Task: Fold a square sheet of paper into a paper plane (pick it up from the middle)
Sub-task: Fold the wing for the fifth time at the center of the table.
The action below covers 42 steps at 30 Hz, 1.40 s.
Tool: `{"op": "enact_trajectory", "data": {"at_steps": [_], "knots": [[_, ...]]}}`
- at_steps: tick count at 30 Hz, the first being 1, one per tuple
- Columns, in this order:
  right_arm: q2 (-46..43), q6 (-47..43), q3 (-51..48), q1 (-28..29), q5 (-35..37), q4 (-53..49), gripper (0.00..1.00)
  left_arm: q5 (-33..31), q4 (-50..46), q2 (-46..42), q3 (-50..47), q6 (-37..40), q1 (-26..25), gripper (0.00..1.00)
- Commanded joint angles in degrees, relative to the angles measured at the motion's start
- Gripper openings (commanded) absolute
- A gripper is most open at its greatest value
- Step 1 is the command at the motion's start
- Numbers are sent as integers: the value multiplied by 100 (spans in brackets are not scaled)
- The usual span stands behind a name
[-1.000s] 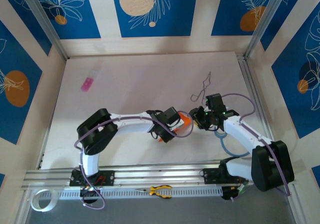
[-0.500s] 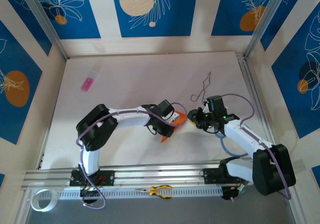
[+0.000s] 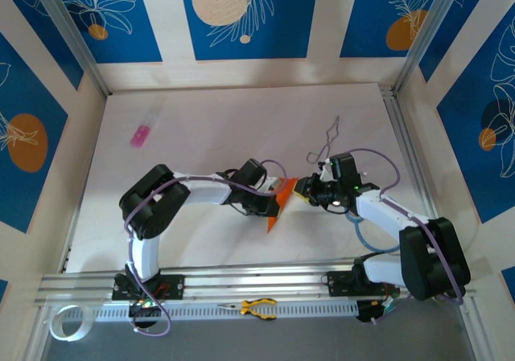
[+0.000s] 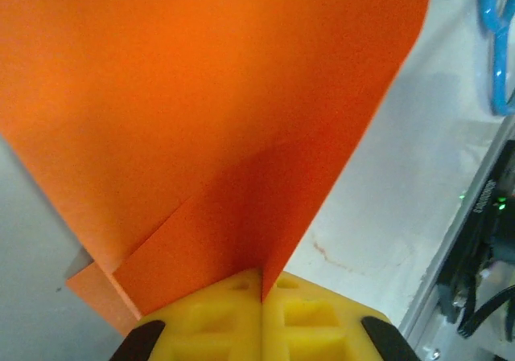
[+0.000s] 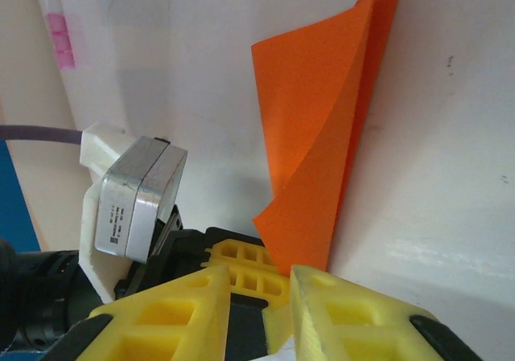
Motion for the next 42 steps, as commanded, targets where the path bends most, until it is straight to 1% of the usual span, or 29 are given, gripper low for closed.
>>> {"op": "enact_trajectory", "data": {"at_steps": [1,3,8,12,13,17,24,33,37,42], "knots": [[219,-153,-60,73,-355,303,24,435,822,164,-213,-560,124,0],[311,-128,-58,113,-327,389,22,520,1135,169,-324,-742,156,0],[479,-41,-121,169,-116,604,17,539,1445,190,-476,-918,206,0],[615,22,-254,169,-186,1018,13,785,2280,255,-744,-1385,293,0],[657,30,-277,173,-216,1091,12,784,2345,270,-775,-1427,307,0],[758,46,-308,173,-197,1273,11,801,2468,262,-846,-1453,334,0],[968,13,-282,189,-333,1552,11,835,2946,244,-1082,-1740,447,0],[1395,-100,-91,256,-782,1948,8,1019,3759,365,-1349,-2215,532,0],[1591,-75,-5,306,-843,2087,8,1072,4083,444,-1423,-2426,549,0],[1615,-92,4,301,-774,2137,8,1020,4163,425,-1505,-2465,566,0]]}}
